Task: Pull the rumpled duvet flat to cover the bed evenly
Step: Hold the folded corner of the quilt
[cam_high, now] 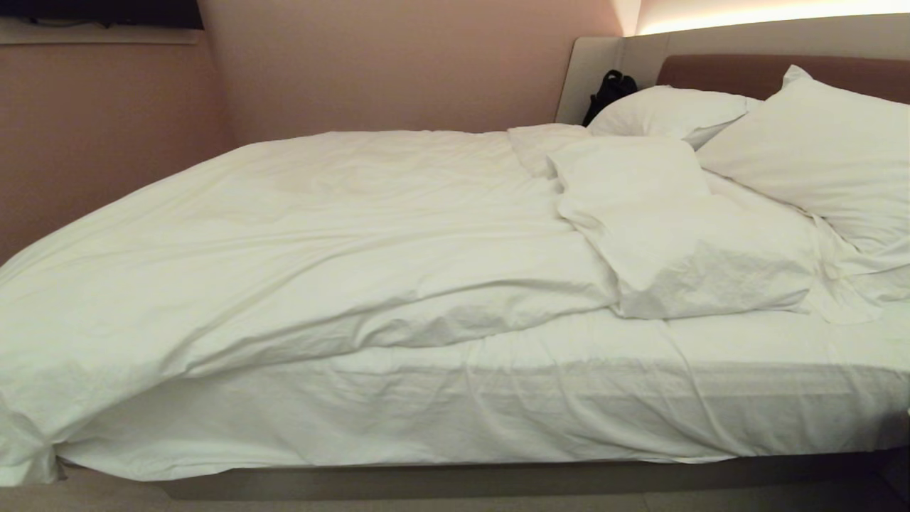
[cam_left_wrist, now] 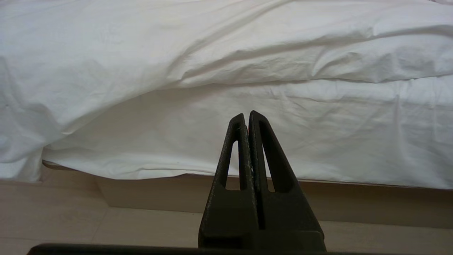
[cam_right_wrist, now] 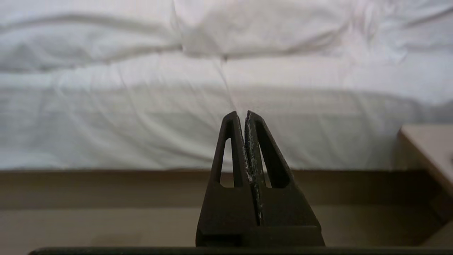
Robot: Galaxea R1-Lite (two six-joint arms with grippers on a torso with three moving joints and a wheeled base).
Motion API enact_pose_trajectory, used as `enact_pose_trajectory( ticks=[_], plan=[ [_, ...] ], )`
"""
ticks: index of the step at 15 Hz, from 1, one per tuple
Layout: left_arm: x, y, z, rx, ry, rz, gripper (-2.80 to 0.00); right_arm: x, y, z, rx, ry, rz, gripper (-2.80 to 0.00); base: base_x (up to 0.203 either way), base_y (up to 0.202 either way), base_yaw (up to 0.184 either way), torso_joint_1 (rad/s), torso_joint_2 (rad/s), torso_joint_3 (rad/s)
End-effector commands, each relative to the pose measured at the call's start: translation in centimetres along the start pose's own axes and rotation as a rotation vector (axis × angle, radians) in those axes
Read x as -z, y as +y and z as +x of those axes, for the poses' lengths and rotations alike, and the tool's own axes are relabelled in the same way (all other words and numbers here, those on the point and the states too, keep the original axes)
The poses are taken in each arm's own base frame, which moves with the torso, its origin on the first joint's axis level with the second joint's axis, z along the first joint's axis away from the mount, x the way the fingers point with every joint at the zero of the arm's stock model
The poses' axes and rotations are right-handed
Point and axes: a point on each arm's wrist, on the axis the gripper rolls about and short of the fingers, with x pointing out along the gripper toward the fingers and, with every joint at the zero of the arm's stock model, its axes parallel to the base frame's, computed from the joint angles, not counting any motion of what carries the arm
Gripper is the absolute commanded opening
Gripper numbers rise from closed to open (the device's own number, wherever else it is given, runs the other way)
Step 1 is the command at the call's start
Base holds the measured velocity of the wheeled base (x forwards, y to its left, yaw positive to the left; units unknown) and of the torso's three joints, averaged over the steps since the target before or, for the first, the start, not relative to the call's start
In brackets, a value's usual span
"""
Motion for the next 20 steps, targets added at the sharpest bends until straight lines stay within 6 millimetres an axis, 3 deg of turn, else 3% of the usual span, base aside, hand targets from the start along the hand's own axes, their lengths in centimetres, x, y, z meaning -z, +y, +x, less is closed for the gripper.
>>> enact_pose_trajectory(
  ticks=[1, 4, 7, 9, 12, 17, 20],
  plan=[
    [0.0, 0.0, 0.0, -0.001, -0.001, -0.001, -2.80, -1.8, 0.0, 0.1, -0.017, 0.040, -0.003, -2.80, 0.000, 0.000, 0.000, 0.000, 0.00, 0.000],
    [0.0, 0.0, 0.0, -0.001, -0.002, -0.001, -2.80, -4.8, 0.0, 1.9, -0.059, 0.135, 0.001, -2.80, 0.000, 0.000, 0.000, 0.000, 0.00, 0.000],
    [0.0, 0.0, 0.0, -0.001, 0.000, -0.001, -2.80, -7.9, -0.1, 5.8, -0.079, 0.225, 0.081, -2.80, 0.000, 0.000, 0.000, 0.000, 0.00, 0.000],
    [0.0, 0.0, 0.0, -0.001, 0.000, -0.001, -2.80, -9.9, -0.1, 10.0, -0.074, 0.288, 0.200, -2.80, 0.000, 0.000, 0.000, 0.000, 0.00, 0.000],
    [0.0, 0.0, 0.0, -0.001, -0.001, -0.001, -2.80, -11.2, -0.2, 17.7, -0.052, 0.376, 0.321, -2.80, 0.000, 0.000, 0.000, 0.000, 0.00, 0.000],
    [0.0, 0.0, 0.0, -0.001, -0.001, -0.001, -2.80, -12.0, -0.8, 30.7, -0.002, 0.369, 0.439, -2.80, 0.000, 0.000, 0.000, 0.000, 0.00, 0.000],
    [0.0, 0.0, 0.0, -0.001, 0.000, -0.001, -2.80, -11.0, -2.1, 36.2, 0.044, 0.358, 0.469, -2.80, 0.000, 0.000, 0.000, 0.000, 0.00, 0.000]
  ],
)
